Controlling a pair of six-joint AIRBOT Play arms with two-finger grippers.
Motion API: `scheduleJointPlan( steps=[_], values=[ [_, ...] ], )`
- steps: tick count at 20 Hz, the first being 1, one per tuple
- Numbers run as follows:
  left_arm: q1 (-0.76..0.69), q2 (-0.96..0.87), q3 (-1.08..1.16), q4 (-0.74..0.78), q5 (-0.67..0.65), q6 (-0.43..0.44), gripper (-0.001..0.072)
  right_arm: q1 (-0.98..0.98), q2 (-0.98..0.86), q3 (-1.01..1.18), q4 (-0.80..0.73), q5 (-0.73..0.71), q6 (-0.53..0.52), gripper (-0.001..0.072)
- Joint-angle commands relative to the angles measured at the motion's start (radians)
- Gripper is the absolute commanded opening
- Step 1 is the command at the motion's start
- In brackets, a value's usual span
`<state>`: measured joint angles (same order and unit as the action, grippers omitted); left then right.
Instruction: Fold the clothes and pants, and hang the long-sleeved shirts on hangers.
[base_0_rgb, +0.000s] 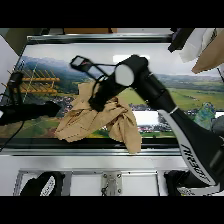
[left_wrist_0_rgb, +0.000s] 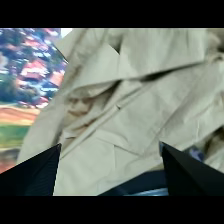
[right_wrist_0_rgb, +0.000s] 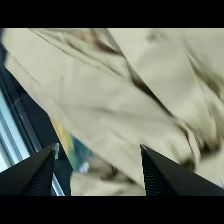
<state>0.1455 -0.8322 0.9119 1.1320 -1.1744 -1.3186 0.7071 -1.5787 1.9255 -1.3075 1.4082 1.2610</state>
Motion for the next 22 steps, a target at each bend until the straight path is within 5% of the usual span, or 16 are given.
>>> scheduleJointPlan(
  steps=[1,4,9,21,22],
  values=[
    [-0.098,-0.185,0.007,0.002,0.051,0.108,0.0663,-0.148,0.111,-0.158,-0.014,0.061,0.075,0.0566],
    [-0.134,-0.407,0.108,0.019,0.059,0.22,0.0663,-0.227,0.232,-0.383,-0.014,-0.028,0.093,0.0566],
    [-0.216,-0.702,0.296,0.267,0.04,0.234,0.0663,-0.27,0.357,-0.664,-0.018,-0.104,0.106,0.0566],
    [-0.268,-0.785,0.346,0.35,0.164,0.238,0.0656,-0.269,0.379,-0.978,-0.013,-0.342,0.234,0.0571],
    [-0.268,-0.785,0.344,0.349,0.166,0.238,0.0504,-0.269,0.379,-0.999,0.002,-0.367,0.24,0.0619]
  ],
)
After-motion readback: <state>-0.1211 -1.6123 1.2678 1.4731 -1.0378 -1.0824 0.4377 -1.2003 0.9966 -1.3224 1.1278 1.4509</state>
